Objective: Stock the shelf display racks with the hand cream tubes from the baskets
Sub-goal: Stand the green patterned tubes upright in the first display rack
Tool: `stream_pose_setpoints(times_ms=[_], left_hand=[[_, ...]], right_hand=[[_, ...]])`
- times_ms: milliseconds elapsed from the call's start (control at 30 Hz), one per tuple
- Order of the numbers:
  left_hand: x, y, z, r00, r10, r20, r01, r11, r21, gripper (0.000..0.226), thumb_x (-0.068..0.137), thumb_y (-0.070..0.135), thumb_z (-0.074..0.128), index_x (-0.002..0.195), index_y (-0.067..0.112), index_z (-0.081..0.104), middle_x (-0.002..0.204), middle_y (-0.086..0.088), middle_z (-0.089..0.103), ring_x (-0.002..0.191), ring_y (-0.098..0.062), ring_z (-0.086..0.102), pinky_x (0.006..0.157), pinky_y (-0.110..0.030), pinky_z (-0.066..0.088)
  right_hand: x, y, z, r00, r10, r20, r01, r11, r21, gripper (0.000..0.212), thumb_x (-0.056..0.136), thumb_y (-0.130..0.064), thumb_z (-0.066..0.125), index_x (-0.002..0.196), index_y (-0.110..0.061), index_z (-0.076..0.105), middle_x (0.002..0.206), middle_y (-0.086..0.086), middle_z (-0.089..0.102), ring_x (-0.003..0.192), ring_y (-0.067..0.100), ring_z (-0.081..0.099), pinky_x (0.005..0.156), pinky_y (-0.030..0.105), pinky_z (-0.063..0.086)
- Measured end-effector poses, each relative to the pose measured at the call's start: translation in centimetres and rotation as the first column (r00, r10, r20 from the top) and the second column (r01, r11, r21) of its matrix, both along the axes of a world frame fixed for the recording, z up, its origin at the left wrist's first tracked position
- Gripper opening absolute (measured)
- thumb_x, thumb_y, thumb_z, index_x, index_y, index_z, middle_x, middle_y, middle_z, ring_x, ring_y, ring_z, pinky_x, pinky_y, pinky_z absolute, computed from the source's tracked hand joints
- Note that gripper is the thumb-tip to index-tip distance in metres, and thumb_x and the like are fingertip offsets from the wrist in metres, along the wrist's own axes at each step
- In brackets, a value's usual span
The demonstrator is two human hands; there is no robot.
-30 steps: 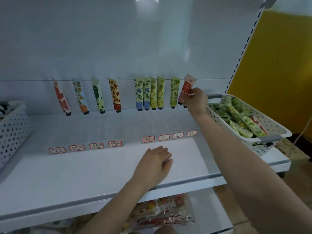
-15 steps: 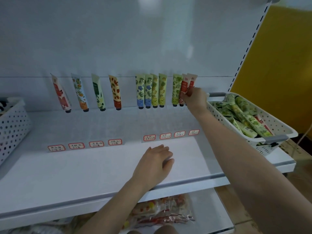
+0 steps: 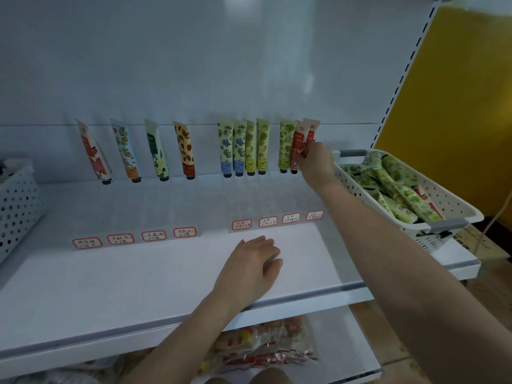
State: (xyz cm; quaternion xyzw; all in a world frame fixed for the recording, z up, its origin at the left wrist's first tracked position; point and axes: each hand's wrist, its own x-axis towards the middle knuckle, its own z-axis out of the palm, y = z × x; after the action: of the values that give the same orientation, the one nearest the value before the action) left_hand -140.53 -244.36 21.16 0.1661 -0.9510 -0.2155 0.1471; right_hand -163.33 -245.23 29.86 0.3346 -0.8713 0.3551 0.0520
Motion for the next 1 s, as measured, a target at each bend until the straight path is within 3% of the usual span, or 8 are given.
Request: stream_pose_setpoints(times_ms=[100, 200, 333, 500, 667, 800, 933, 1000], left_hand=[[0.0, -0.1, 0.0, 1.000, -0.003, 0.011, 0.003, 1.000, 0.001, 0.036, 0.097, 0.030, 0.040, 0.110, 0.007, 0.064, 0.118, -0.007, 0.062, 0.117, -0.017, 0.049, 0.104, -0.018, 0.017], [0.0, 0.0, 0.0, 1.000, 0.005, 0.023, -0.005, 1.000, 0.010, 0.039, 0.095, 0.033, 0.038, 0.108, 0.006, 0.064, 0.117, -0.008, 0.062, 0.116, -0.018, 0.049, 0.108, -0.027, 0.025], [0.0, 0.0, 0.2, 1.000, 0.004, 0.016, -0.005, 1.000, 0.014, 0.042, 0.095, 0.035, 0.037, 0.107, 0.006, 0.065, 0.116, -0.008, 0.063, 0.115, -0.018, 0.051, 0.107, -0.028, 0.028], [0.1, 0.0, 0.3, 1.000, 0.000, 0.007, 0.000, 1.000, 0.014, 0.057, 0.089, 0.044, 0.026, 0.106, 0.006, 0.065, 0.114, -0.008, 0.063, 0.114, -0.018, 0.051, 0.106, -0.028, 0.028], [0.1, 0.0, 0.5, 1.000, -0.012, -0.026, 0.013, 0.999, 0.038, 0.080, 0.073, 0.053, 0.009, 0.103, 0.006, 0.066, 0.113, -0.008, 0.064, 0.112, -0.018, 0.050, 0.103, -0.029, 0.031], [0.1, 0.1, 0.7, 1.000, -0.007, -0.015, 0.007, 0.999, 0.038, 0.076, 0.074, 0.051, 0.011, 0.099, 0.005, 0.066, 0.110, -0.009, 0.064, 0.108, -0.016, 0.048, 0.097, -0.029, 0.034], [0.1, 0.1, 0.7, 0.999, 0.014, 0.031, -0.015, 0.999, 0.042, 0.048, 0.088, 0.038, 0.030, 0.091, 0.005, 0.064, 0.095, -0.009, 0.064, 0.093, -0.020, 0.055, 0.093, -0.037, 0.043], [0.2, 0.1, 0.9, 0.999, 0.021, 0.041, -0.023, 0.999, 0.045, 0.031, 0.094, 0.027, 0.042, 0.094, 0.005, 0.065, 0.097, -0.007, 0.064, 0.092, -0.019, 0.056, 0.093, -0.035, 0.044]], right_hand=[[0.1, 0.2, 0.0, 1.000, 0.015, 0.015, -0.014, 0.999, -0.028, 0.024, 0.094, -0.018, 0.051, 0.076, -0.004, 0.058, 0.070, 0.009, 0.054, 0.049, 0.008, 0.040, 0.043, 0.022, 0.025], [0.1, 0.2, -0.1, 1.000, 0.010, 0.020, -0.009, 1.000, -0.030, 0.028, 0.095, -0.020, 0.050, 0.070, -0.006, 0.054, 0.061, 0.005, 0.050, 0.047, 0.006, 0.038, 0.041, 0.019, 0.022], [0.2, 0.2, -0.4, 1.000, -0.008, 0.016, 0.008, 0.999, -0.047, 0.044, 0.094, -0.018, 0.051, 0.053, -0.016, 0.037, 0.051, -0.004, 0.039, 0.045, 0.006, 0.032, 0.039, 0.018, 0.018], [0.5, 0.3, -0.4, 0.999, -0.019, 0.045, 0.023, 0.997, -0.079, 0.041, 0.094, -0.018, 0.051, 0.055, -0.018, 0.037, 0.054, -0.004, 0.041, 0.047, 0.007, 0.035, 0.042, 0.022, 0.020], [1.0, 0.7, -0.1, 0.997, 0.023, 0.069, -0.015, 0.993, -0.114, 0.024, 0.093, -0.022, 0.054, 0.077, -0.005, 0.060, 0.072, 0.008, 0.060, 0.057, 0.015, 0.048, 0.044, 0.022, 0.026], [1.8, 1.5, 0.5, 0.997, 0.022, 0.075, -0.014, 0.995, -0.094, 0.033, 0.095, -0.022, 0.053, 0.063, -0.015, 0.045, 0.068, 0.002, 0.054, 0.061, 0.018, 0.045, 0.045, 0.019, 0.025], [3.3, 2.6, 1.9, 0.997, 0.041, 0.068, -0.037, 0.998, -0.059, 0.018, 0.094, -0.020, 0.053, 0.096, -0.003, 0.057, 0.094, 0.016, 0.062, 0.082, 0.026, 0.055, 0.052, 0.025, 0.033], [3.9, 3.7, 3.2, 0.996, 0.031, 0.086, -0.028, 0.999, -0.034, 0.025, 0.094, -0.017, 0.052, 0.110, 0.001, 0.056, 0.107, 0.018, 0.063, 0.100, 0.031, 0.057, 0.072, 0.031, 0.041]])
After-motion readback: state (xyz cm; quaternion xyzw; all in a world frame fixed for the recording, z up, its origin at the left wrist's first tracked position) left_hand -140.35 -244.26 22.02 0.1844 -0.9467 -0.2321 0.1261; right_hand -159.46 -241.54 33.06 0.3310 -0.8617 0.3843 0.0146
